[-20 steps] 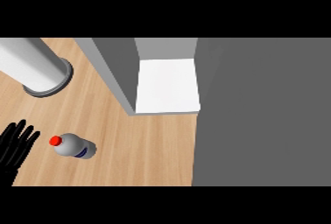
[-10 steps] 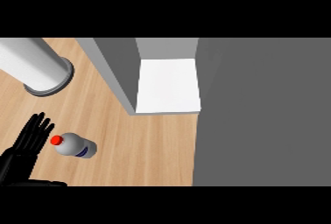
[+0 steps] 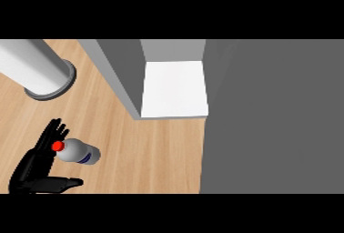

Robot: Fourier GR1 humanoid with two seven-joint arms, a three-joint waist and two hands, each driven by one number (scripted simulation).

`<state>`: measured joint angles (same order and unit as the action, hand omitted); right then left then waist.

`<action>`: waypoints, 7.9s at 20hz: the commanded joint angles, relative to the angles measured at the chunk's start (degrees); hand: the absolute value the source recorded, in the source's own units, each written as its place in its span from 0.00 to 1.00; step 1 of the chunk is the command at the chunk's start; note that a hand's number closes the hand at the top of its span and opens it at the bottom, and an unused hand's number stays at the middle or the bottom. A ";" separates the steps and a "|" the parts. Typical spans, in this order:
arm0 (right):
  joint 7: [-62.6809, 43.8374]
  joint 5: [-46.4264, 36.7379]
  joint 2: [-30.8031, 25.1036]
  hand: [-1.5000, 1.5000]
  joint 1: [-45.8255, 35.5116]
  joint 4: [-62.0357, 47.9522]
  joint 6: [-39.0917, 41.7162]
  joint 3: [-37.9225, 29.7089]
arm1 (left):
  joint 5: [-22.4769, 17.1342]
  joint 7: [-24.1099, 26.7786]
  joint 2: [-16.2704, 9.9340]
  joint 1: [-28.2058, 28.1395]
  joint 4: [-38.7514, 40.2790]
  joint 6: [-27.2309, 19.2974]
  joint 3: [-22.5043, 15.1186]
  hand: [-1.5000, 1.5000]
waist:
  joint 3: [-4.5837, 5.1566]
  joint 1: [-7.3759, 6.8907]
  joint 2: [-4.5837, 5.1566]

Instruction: Pick up the bottled water, place it into the cabinet and close the cabinet

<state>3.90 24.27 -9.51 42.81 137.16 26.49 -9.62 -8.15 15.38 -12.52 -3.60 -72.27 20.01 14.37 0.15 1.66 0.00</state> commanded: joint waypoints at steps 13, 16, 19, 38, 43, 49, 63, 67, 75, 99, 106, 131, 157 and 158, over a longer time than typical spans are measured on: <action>-0.31 12.04 -2.08 0.00 6.89 10.36 0.83 -3.01 | 1.74 19.65 -0.41 11.15 30.28 7.85 2.06 0.00 | 0.10 0.46 0.11; -1.50 11.12 -2.12 0.00 6.86 12.36 -1.02 -1.76 | 2.23 22.04 -0.71 12.92 33.04 10.60 1.34 0.00 | 0.13 0.01 0.24; -1.61 12.98 -2.48 0.00 8.09 12.23 -1.17 -3.03 | 2.40 22.78 0.38 14.73 35.32 9.11 1.53 1.00 | 0.05 -0.19 0.14; 2.46 11.81 -3.51 0.00 9.94 10.47 -0.80 -5.02 | -4.73 27.19 -0.52 20.76 41.88 7.83 7.02 1.00 | 0.06 -0.26 0.17; 2.95 12.88 -4.85 0.00 9.75 9.97 0.10 -6.12 | -2.09 30.98 0.62 21.11 39.96 5.13 4.58 1.00 | 0.00 -0.65 0.09; 3.21 14.47 -5.05 0.00 11.45 11.43 -0.15 -7.19 | -3.10 21.75 5.58 21.29 30.63 2.24 1.06 1.00 | -0.12 -1.24 -0.32; 6.99 16.40 -6.18 0.00 14.19 8.01 3.52 -10.90 | -7.33 8.00 12.48 21.84 10.24 -19.94 -17.62 1.00 | -0.09 -0.04 -0.47; 4.72 18.39 -8.58 0.00 11.17 7.92 0.66 -10.94 | -9.14 5.56 12.43 24.17 6.81 -27.10 -22.86 1.00 | -0.04 -0.48 -0.19; 5.89 16.45 -8.51 0.00 9.10 7.04 0.21 -8.21 | -6.24 2.80 12.32 28.54 7.38 -40.40 -28.71 1.00 | -0.01 0.52 0.11; 9.15 15.65 -11.60 0.00 4.22 -1.68 2.75 -5.45 | -2.37 -5.61 9.42 39.72 14.77 -52.07 -24.68 1.00 | -0.07 5.25 0.95; 8.48 15.67 -12.37 0.00 3.76 0.07 2.34 -4.38 | 1.70 -5.77 7.33 43.01 19.59 -53.88 -25.35 0.00 | 0.00 6.07 1.15; 9.00 15.43 -15.18 0.00 -0.01 -3.19 2.13 -5.21 | 0.30 0.34 9.78 40.41 12.95 -50.76 -26.61 0.00 | 0.11 6.54 1.10; 4.52 16.51 -14.26 0.00 1.98 2.97 -5.32 -6.41 | -11.59 5.30 12.32 21.16 -5.40 -43.56 -39.78 0.00 | -0.04 -0.24 -0.39; 3.68 17.52 -13.08 0.00 5.62 7.04 -6.43 -7.37 | -11.04 7.35 12.36 17.99 -7.66 -44.30 -40.51 0.00 | 0.00 -0.10 -0.55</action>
<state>11.27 39.11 -24.49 43.45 133.32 23.76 -15.56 -18.36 21.79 -2.38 16.78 -73.82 -24.63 -20.43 0.20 2.28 -0.40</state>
